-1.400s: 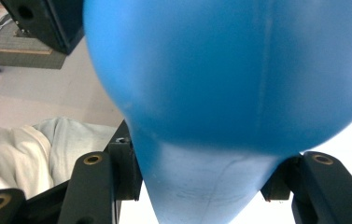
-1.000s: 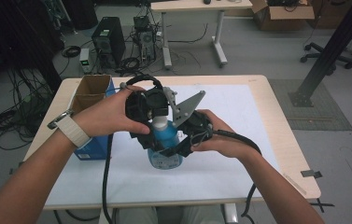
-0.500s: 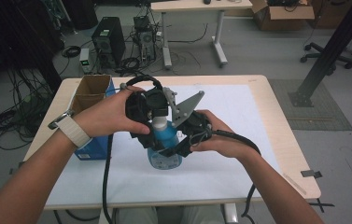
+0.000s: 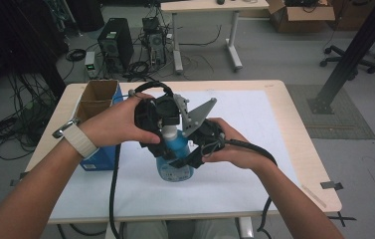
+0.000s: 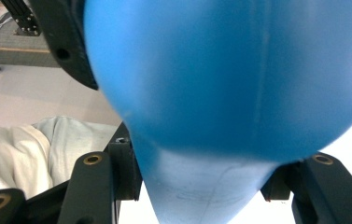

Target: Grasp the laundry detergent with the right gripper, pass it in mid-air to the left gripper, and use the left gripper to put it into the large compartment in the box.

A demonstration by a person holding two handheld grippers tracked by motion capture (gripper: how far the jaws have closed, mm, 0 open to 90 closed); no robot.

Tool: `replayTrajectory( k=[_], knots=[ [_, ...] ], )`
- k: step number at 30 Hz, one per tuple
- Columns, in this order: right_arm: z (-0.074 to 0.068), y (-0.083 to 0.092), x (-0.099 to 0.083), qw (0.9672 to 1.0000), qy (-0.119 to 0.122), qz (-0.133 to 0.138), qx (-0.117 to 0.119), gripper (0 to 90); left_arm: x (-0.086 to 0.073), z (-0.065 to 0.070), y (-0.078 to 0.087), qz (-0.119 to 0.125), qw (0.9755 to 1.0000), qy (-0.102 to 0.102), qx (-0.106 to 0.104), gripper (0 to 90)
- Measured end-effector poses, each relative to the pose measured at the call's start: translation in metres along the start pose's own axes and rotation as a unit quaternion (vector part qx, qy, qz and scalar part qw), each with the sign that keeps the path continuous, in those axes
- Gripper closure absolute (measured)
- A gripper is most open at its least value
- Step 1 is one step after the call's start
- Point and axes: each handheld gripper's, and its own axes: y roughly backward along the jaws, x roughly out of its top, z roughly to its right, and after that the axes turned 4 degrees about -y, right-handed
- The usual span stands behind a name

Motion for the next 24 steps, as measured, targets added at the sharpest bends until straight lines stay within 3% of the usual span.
replayTrajectory(
  k=[24],
  knots=[
    [-0.0013,-0.002,0.0022,1.0,0.007,0.0,0.001,44.5,-0.0002,0.0034,0.0013,-0.009,0.9999,-0.001,0.012,37.9]
  ],
)
